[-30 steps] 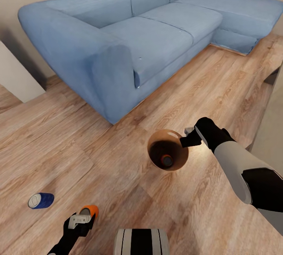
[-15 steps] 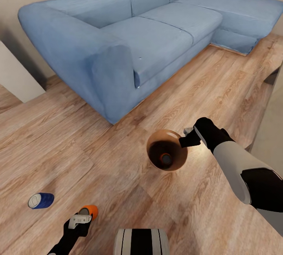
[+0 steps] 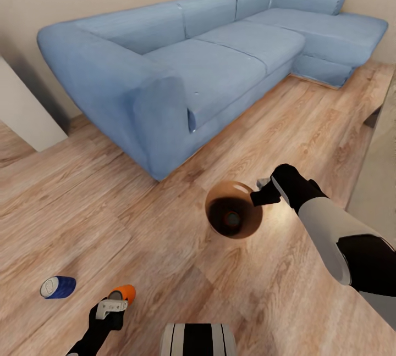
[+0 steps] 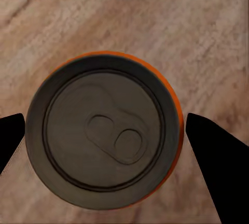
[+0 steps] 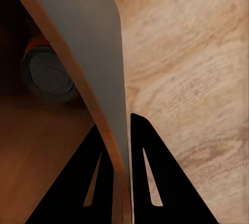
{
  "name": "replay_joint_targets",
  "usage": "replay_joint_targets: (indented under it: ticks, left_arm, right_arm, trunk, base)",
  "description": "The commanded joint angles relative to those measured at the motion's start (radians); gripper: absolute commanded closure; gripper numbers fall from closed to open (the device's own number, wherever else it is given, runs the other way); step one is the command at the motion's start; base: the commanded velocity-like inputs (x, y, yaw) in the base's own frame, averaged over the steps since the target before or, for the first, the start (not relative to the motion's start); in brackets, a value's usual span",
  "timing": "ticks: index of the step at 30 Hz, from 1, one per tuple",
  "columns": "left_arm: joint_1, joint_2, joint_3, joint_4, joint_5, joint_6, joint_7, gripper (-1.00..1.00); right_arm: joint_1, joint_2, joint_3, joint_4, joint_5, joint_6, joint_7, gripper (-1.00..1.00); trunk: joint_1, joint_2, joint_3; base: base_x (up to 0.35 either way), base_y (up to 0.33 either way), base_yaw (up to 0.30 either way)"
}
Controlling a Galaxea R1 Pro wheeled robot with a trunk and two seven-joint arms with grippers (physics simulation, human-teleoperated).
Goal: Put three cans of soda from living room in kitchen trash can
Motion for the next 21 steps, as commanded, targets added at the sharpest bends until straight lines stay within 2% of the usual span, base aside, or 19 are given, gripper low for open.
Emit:
replay_joint_targets:
  ticks: [1, 15, 19, 20, 21]
  left_arm:
    - [0.0, 0.0, 0.0, 0.0, -0.001, 0.0, 0.001, 1.0]
    - [-0.002, 0.0, -0.001, -0.004, 0.0, 0.024, -0.001, 1.0]
    - [-0.004, 0.001, -0.004, -0.068, 0.002, 0.133, -0.045, 1.0]
    - [-0.004, 0.001, -0.005, -0.113, 0.003, 0.169, -0.072, 1.0]
    - [-0.004, 0.004, -0.006, -0.214, 0.006, 0.253, -0.102, 1.0]
  right_arm:
    - [0.0, 0.0, -0.003, 0.0, -0.032, 0.006, 0.006, 1.0]
    - [0.002, 0.001, -0.002, 0.003, -0.033, 0.006, 0.006, 1.0]
    - [0.006, -0.001, -0.002, 0.003, -0.034, 0.006, 0.007, 1.0]
    - [0.006, -0.002, -0.002, 0.003, -0.034, 0.006, 0.008, 1.0]
    - [0.007, -0.002, -0.001, 0.005, -0.034, 0.006, 0.013, 1.0]
  trunk:
    - [0.0, 0.0, 0.004]
    - [-0.007, 0.004, 0.058]
    - [-0.009, 0.004, 0.074]
    - [-0.009, 0.005, 0.077]
    - [-0.009, 0.005, 0.081]
  base:
    - [0.0, 0.0, 0.0]
    - [0.0, 0.0, 0.0]
    - [0.0, 0.0, 0.0]
    - [0.0, 0.0, 0.0]
    - [0.0, 0.0, 0.0]
